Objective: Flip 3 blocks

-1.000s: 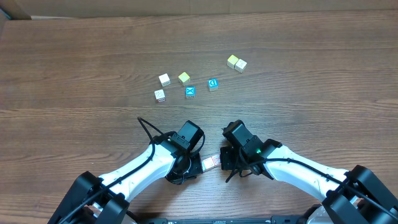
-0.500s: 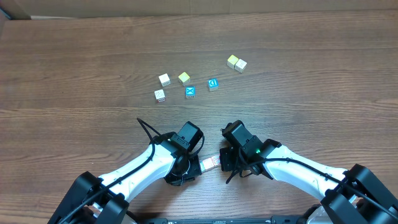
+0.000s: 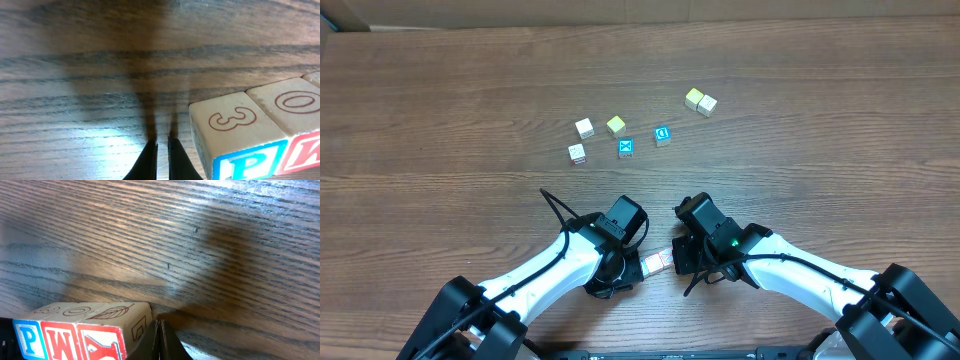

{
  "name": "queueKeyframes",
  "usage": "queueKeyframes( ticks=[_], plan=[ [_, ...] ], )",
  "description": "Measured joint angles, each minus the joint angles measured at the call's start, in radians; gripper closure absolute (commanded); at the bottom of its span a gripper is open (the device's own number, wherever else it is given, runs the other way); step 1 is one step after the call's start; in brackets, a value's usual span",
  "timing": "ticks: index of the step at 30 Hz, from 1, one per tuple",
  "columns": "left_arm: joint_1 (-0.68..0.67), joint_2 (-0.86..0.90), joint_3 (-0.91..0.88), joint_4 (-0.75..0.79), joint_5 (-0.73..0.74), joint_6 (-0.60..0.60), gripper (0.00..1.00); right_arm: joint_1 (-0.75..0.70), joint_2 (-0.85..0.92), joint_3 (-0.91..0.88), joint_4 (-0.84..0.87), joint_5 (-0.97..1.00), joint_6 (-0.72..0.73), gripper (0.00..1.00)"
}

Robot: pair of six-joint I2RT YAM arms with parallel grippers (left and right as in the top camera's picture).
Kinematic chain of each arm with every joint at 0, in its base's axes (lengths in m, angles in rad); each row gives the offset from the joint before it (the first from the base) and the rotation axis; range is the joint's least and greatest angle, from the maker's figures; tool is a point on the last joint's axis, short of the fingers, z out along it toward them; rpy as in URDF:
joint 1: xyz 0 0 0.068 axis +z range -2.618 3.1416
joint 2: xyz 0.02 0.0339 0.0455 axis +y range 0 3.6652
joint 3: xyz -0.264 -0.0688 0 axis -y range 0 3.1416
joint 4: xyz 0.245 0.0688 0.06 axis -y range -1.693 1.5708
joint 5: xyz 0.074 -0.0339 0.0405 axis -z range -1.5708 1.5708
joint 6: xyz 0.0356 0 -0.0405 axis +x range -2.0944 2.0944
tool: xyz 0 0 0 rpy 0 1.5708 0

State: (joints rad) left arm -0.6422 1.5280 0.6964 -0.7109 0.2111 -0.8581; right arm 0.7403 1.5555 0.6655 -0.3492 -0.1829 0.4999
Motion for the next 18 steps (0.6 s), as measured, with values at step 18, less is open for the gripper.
queueKeyframes(
  ticks=[18],
  plan=[
    [-0.006,0.056,0.045,0.019,-0.024,0.02,0.96,-0.001,0.001,0.0,-0.002,0.011,-0.003,0.96]
  ],
)
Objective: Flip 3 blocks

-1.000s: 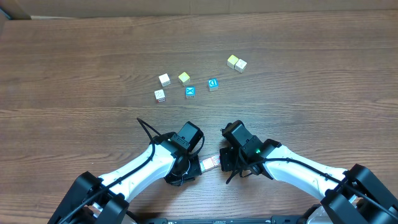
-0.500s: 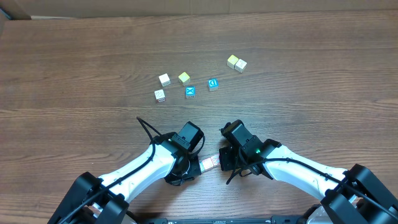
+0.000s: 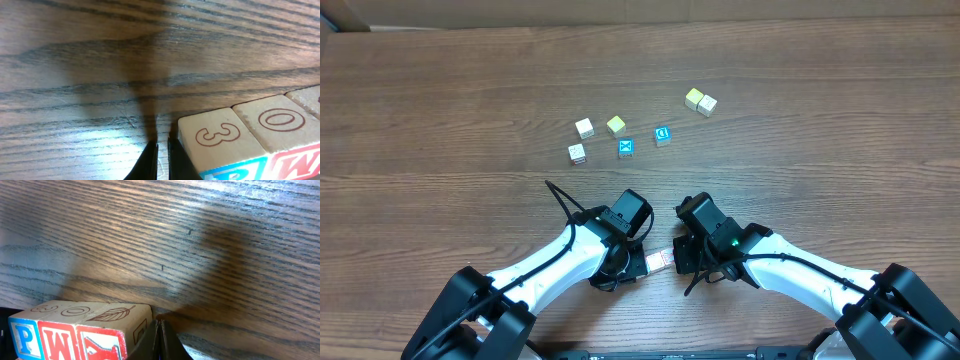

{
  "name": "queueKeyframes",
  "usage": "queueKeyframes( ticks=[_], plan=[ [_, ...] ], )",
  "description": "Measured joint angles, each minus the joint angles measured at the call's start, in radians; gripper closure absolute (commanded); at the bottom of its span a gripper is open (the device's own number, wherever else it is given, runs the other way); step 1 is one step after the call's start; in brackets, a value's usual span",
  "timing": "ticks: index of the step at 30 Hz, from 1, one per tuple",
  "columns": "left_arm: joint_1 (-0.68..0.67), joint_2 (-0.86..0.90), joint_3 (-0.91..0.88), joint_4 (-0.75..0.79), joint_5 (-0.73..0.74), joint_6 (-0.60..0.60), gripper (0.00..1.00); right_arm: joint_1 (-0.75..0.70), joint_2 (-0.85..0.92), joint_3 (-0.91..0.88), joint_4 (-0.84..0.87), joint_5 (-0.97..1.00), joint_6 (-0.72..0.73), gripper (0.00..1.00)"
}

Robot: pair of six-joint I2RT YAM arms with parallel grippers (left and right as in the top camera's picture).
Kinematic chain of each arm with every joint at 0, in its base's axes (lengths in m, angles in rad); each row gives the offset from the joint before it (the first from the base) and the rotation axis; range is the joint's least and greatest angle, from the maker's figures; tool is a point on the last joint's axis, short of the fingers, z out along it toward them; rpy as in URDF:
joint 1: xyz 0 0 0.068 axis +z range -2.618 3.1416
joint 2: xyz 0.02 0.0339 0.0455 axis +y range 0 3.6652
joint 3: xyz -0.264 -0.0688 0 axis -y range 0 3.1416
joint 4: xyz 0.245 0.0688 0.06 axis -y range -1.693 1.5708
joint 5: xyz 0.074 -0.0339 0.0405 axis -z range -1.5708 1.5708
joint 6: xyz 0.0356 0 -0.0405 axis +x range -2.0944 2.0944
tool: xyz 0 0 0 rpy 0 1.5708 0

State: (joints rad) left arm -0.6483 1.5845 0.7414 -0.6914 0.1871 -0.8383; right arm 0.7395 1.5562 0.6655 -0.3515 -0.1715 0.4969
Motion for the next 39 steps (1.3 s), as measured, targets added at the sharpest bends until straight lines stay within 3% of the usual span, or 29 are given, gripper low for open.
queueKeyframes(
  ticks=[39],
  plan=[
    [0.015,0.011,0.007,-0.011,0.049,0.03,0.96,-0.002,0.006,0.0,0.066,0.041,0.021,0.96]
  ],
)
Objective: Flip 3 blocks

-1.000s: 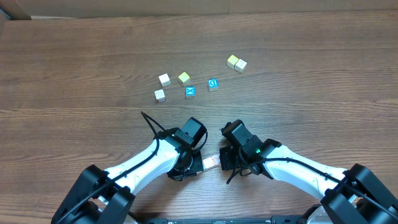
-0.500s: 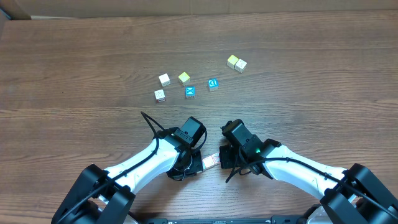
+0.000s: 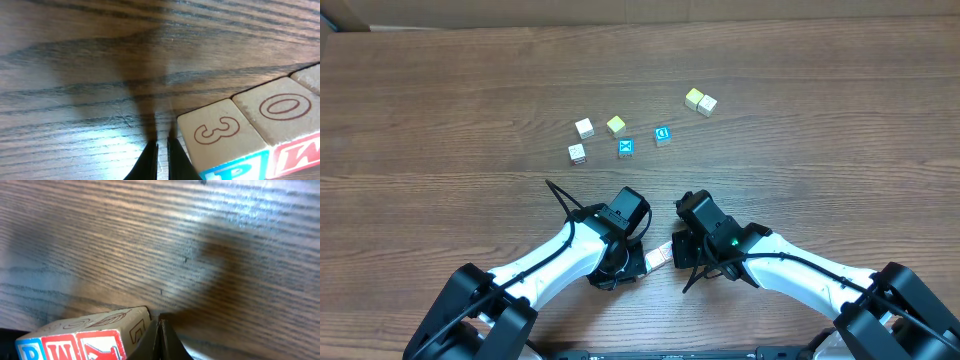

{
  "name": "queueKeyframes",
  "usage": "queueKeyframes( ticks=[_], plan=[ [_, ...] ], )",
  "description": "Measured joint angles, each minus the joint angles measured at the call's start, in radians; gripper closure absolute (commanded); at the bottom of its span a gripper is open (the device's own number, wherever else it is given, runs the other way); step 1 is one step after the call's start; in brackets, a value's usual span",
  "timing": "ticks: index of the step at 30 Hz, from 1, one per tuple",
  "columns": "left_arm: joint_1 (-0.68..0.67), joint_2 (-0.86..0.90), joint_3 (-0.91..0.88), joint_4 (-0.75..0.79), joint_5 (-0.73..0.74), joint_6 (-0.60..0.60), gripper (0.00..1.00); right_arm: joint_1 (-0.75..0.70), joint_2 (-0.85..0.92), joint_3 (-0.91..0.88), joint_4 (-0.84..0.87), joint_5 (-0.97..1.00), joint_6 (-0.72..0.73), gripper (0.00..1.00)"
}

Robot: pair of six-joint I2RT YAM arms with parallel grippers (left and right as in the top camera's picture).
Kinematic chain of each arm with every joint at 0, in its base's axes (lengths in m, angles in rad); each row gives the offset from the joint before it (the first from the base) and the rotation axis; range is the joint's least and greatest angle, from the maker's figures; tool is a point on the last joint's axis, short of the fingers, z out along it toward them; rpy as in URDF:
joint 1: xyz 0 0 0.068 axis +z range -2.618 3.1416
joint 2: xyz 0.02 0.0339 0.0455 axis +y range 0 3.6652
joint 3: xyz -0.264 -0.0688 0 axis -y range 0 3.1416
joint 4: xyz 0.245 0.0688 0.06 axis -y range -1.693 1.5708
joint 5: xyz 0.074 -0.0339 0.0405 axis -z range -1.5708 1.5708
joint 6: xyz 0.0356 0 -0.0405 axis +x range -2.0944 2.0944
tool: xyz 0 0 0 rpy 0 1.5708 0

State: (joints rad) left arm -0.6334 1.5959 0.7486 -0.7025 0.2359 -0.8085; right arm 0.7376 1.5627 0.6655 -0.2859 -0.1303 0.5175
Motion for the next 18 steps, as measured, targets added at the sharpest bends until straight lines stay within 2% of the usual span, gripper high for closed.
queueKeyframes(
  ticks=[11,18],
  plan=[
    [0.0,0.006,-0.003,0.011,0.055,-0.028,0.96,-0.005,0.0,0.0,0.004,0.024,-0.024,0.96],
    [0.0,0.011,-0.003,0.017,0.084,-0.165,0.96,-0.005,0.0,0.0,-0.005,0.027,-0.024,0.96]
  ],
)
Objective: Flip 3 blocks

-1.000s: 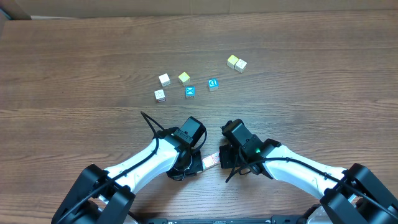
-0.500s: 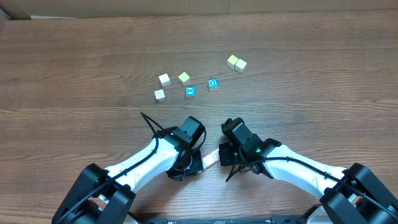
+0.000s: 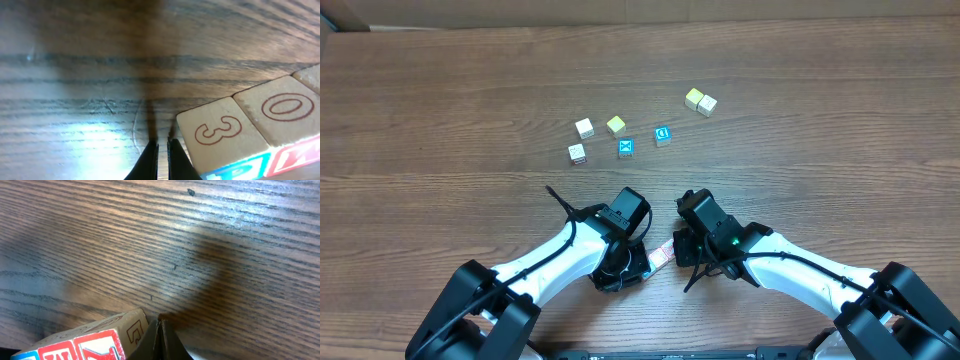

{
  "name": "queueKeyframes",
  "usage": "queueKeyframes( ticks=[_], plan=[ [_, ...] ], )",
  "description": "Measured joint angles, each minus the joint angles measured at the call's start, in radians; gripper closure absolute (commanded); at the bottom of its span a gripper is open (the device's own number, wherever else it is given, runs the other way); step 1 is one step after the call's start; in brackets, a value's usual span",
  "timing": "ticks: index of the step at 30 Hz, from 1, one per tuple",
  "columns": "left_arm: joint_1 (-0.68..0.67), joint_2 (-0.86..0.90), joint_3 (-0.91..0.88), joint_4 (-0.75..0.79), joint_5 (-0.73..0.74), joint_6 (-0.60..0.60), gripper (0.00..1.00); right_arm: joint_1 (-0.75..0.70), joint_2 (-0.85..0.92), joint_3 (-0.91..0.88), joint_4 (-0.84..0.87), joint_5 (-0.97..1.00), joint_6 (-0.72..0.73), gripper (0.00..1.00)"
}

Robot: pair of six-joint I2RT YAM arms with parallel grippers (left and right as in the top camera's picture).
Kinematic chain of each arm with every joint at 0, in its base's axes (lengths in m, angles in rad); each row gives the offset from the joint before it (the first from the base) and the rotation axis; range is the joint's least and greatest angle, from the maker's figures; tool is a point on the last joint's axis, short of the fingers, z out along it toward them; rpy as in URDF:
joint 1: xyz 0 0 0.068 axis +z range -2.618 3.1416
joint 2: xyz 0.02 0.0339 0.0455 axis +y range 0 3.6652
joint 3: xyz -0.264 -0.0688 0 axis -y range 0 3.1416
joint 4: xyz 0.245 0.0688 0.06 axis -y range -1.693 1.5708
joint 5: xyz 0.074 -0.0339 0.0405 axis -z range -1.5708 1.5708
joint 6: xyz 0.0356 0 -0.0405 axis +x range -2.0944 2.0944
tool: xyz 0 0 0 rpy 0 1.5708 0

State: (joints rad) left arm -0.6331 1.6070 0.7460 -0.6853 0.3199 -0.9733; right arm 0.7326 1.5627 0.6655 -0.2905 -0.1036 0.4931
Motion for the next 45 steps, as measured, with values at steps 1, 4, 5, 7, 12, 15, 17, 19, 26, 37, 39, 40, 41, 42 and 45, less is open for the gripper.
queueKeyframes(
  ticks=[1,4,5,7,12,15,17,19,26,37,39,40,41,42,45],
  plan=[
    [0.0,0.0,-0.001,0.001,0.003,-0.023,0.96,0.0,0.0,0.0,-0.002,0.0,0.0,0.96],
    [0.0,0.003,-0.002,0.003,0.018,-0.088,0.96,0.0,0.0,0.0,-0.003,-0.001,0.0,0.96],
    [0.0,0.004,-0.002,0.004,0.021,-0.104,0.96,0.0,0.0,0.0,-0.003,0.0,0.0,0.96],
    [0.0,0.005,-0.002,0.005,0.027,-0.132,0.96,0.0,0.0,0.0,-0.002,0.0,0.0,0.96],
    [0.0,0.005,-0.003,0.008,0.033,-0.18,0.96,0.0,0.0,0.0,-0.001,-0.001,-0.012,0.96],
    [0.0,0.006,-0.004,0.01,0.037,-0.205,0.96,0.0,0.0,0.0,0.004,-0.001,-0.021,0.96],
    [0.0,0.005,-0.005,0.012,0.037,-0.216,0.96,0.0,0.0,0.0,0.008,0.0,-0.028,0.96],
    [0.0,0.005,-0.005,0.012,0.037,-0.226,0.96,0.0,0.0,0.0,0.011,0.0,-0.036,0.96],
    [0.0,0.005,-0.007,0.018,0.044,-0.253,0.96,0.0,0.0,0.0,0.019,0.003,-0.061,0.96],
    [0.0,0.005,-0.011,0.026,0.058,-0.259,0.96,0.0,0.0,0.0,0.02,0.01,-0.075,0.96],
    [0.0,0.006,-0.011,0.027,0.06,-0.259,0.96,0.0,0.0,0.0,0.021,0.011,-0.075,0.96],
    [0.0,0.006,-0.011,0.027,0.06,-0.259,0.96,0.0,0.0,0.0,0.021,0.011,-0.075,0.96],
    [0.0,0.006,-0.011,0.027,0.06,-0.259,0.96,0.0,0.0,0.0,0.022,0.011,-0.075,0.96],
    [0.0,0.006,-0.011,0.027,0.061,-0.259,0.96,0.0,0.0,0.0,0.026,0.013,-0.075,0.96],
    [0.0,0.006,-0.011,0.027,0.063,-0.259,0.96,0.0,0.002,0.0,0.032,0.016,-0.075,0.96]
  ],
)
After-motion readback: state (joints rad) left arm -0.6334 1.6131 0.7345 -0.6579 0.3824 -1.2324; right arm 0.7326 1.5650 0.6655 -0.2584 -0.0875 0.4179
